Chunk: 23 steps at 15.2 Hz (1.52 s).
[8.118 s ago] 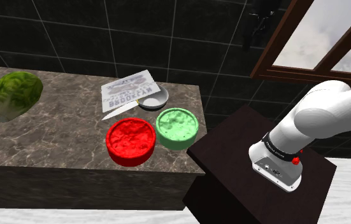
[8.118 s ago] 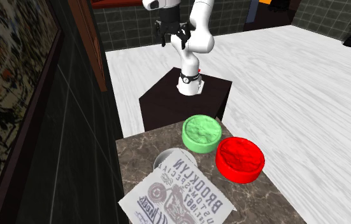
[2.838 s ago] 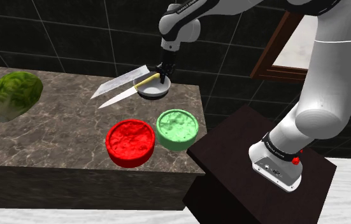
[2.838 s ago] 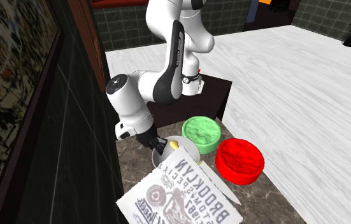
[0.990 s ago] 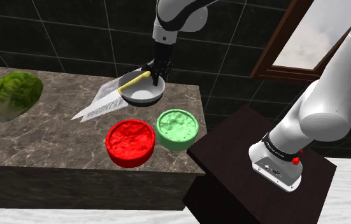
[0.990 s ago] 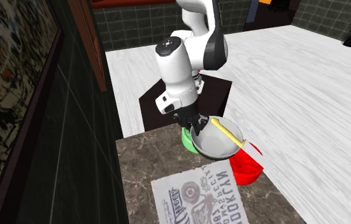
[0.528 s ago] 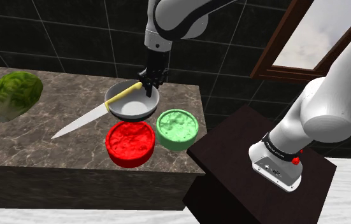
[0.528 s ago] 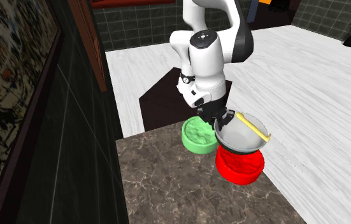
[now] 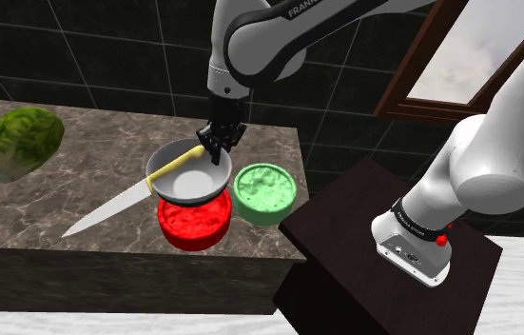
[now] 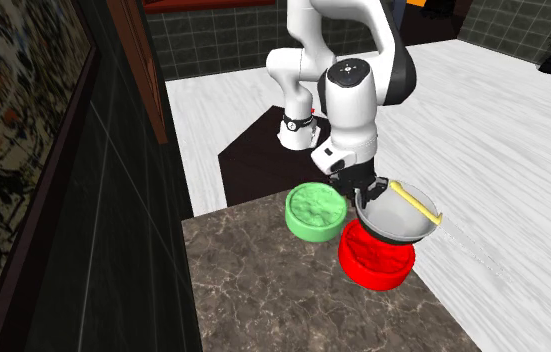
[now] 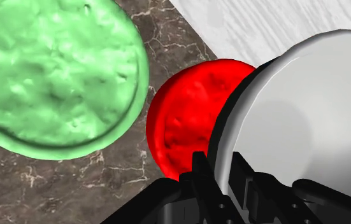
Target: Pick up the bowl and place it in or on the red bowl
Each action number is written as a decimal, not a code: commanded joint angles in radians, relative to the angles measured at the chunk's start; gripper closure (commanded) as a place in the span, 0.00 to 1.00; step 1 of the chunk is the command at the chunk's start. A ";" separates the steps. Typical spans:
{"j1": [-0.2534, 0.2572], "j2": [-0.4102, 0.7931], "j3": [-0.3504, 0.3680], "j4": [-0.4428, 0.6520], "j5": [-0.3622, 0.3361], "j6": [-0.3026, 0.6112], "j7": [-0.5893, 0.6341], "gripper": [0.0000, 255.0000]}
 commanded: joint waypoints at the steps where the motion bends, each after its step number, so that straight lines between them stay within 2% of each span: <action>1: 0.002 0.014 0.001 -0.012 0.003 0.027 -0.006 1.00; 11: 0.009 0.120 0.004 -0.044 0.010 0.161 -0.037 1.00; 19: 0.009 0.120 0.003 -0.044 0.010 0.161 -0.037 1.00; 20: 0.009 0.120 0.004 -0.044 0.010 0.161 -0.037 0.00; 23: 0.009 0.120 0.004 -0.044 0.010 0.161 -0.037 0.00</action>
